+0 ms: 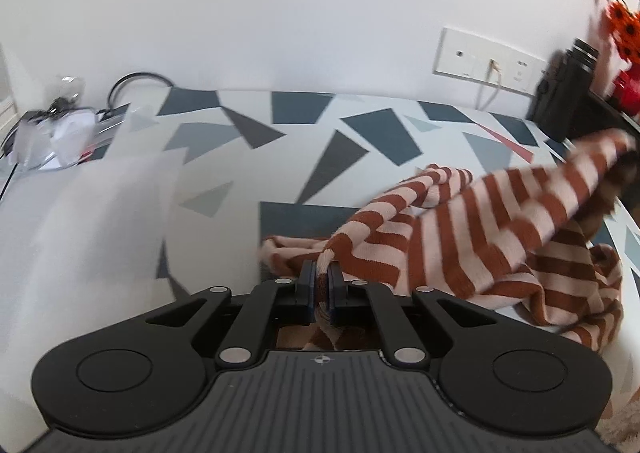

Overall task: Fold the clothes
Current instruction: 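Lift a sweater edge with the right gripper while the left gripper holds another edge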

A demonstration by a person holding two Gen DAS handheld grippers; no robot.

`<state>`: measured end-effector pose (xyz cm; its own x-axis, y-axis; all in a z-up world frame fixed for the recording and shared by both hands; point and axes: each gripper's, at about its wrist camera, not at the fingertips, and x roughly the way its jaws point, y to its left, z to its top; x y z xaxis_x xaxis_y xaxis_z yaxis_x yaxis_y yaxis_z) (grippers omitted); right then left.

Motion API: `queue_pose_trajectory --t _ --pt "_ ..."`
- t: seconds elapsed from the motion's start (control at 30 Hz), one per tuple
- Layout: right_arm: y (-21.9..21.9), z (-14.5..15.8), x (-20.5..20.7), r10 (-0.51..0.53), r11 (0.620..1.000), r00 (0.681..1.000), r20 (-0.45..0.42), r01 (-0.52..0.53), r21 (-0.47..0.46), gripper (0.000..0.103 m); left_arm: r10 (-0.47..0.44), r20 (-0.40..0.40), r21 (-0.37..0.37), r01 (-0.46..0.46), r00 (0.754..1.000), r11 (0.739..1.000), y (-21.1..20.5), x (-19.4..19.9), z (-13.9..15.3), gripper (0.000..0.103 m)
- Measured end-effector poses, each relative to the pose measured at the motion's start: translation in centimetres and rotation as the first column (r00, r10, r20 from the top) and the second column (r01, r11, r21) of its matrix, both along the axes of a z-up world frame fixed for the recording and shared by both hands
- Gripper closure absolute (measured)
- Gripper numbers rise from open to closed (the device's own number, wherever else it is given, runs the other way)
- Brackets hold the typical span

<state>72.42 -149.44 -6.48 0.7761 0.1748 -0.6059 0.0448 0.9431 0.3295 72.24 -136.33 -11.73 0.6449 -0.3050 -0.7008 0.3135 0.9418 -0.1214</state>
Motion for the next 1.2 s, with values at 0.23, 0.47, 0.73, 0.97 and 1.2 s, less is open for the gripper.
queue_pose_trajectory --t 0.23,0.47,0.73,0.97,1.2 --pt "-0.3 -4.1 -1.3 0.002 0.999 0.989 -0.15 -0.009 -0.045 0.09 0.017 -0.042 -0.007 -0.018 0.999 1.0 0.6 0.0 -0.9 0.096" --pt "-0.2 -3.3 -1.8 0.053 0.999 0.992 -0.116 -0.053 0.009 0.094 -0.173 -0.031 -0.003 0.173 0.984 0.985 -1.7 -1.6 -0.8 0.037" --pt "-1.5 -1.9 -0.5 0.039 0.99 0.996 -0.083 -0.027 0.137 0.094 -0.308 -0.023 0.111 0.309 0.951 0.945 -4.5 -3.0 -2.3 0.028" --pt "-1.0 0.1 0.5 0.048 0.984 0.998 -0.029 -0.042 0.171 0.095 -0.205 0.0 0.09 0.204 0.979 0.975 -3.8 -1.1 -1.3 0.092" --pt "-0.8 3.4 0.0 0.015 0.986 0.995 0.103 -0.032 0.167 0.095 -0.055 0.204 -0.068 0.07 0.977 0.995 -0.7 0.5 6.2 0.093"
